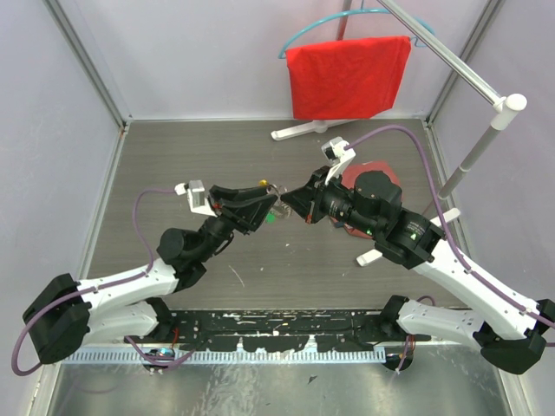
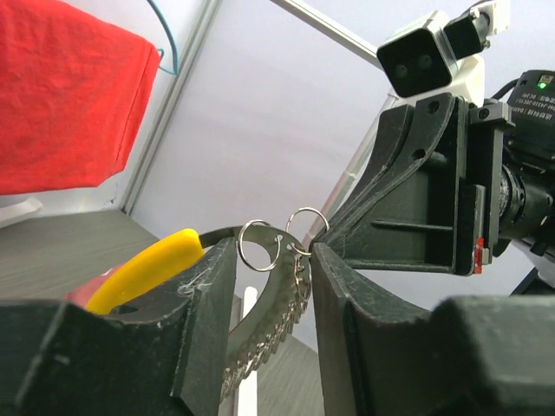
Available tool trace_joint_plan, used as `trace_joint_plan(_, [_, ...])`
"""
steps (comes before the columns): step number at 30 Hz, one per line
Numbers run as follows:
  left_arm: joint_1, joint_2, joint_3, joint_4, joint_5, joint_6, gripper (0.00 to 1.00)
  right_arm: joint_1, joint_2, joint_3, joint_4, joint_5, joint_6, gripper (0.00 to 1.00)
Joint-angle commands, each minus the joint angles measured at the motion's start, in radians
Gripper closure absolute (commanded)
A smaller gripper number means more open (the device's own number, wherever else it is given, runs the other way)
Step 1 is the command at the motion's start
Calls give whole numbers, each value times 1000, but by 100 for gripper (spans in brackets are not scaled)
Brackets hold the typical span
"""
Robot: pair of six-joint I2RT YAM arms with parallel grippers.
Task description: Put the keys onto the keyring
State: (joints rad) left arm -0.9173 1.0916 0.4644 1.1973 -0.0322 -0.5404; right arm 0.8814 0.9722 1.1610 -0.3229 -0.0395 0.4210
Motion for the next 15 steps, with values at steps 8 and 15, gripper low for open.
trace_joint_plan(8, [-2,10,11,58,-75,-52,76,1,-30,5,44,-10,-7,99])
trace_joint_plan(15, [-2,1,7,42,-102,-54,100,1,-29,4,41,-6,-9,99])
